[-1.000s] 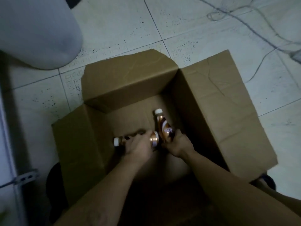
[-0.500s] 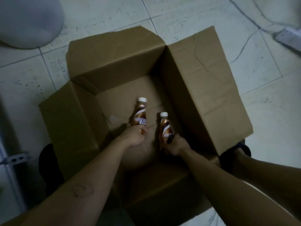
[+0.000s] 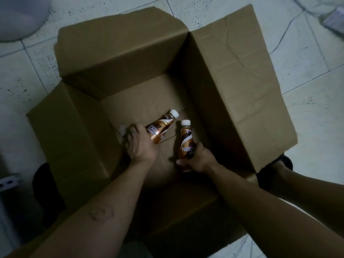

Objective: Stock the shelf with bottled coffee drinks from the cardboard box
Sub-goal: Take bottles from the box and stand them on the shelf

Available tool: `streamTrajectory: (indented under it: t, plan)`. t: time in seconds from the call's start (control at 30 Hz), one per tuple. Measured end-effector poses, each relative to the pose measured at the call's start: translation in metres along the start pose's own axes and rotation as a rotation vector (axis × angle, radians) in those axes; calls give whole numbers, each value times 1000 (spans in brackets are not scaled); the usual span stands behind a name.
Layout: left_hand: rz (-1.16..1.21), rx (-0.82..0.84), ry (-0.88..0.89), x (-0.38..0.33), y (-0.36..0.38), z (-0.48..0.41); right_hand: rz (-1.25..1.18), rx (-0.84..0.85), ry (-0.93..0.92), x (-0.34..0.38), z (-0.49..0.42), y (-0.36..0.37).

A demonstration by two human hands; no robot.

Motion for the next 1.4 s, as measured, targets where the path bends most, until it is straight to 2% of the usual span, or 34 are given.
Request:
streamTrajectory:
  t: [0.07,0.13,0.23,0.33,0.43,0.53,0.7,0.87,0.97,1.17,1.27,1.4]
  plan:
    - [0,61,12,0,3,-7,0,1,-10,0,-2,1]
    - [5,201,-12,-1,10,-14,9,-5,-11,1,-1,0]
    - [263,487,-89,-2,22,-5,-51,24,-30,1,10,-2]
    - [547,725,-50,-16,19,23,-310,119,-140,10,32,-4]
    - [686,752,54,-40,-21,50,-436,152,-308,40,64,-18]
    - [706,583,171,-59,-89,85,-472,120,-493,86,118,-39]
    - [754,270,376,-69,-223,183,-330,113,-836,174,257,-50]
    - [781,-98,548,-40,-350,305,-130,120,-1173,245,423,-17]
    - [711,-359,594,-10,-417,391,-60,160,-1355,271,510,21]
    - [534,-753,531,73,-502,556,57,284,-1626,311,653,120]
    - [481,-896,416,131,-518,624,193,393,-1671,331,696,187]
    - [465,-1046,219,212,-502,677,364,460,-1665,344,719,287]
Point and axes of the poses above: each hand's wrist, its own z-axis away from the middle knuckle, its own y-axis out of the palm, x = y × z, the point moved 9 cm from there along -z, towards the middle knuckle, and after that the axes turned 14 degrees about x, right-handed, at the moved point
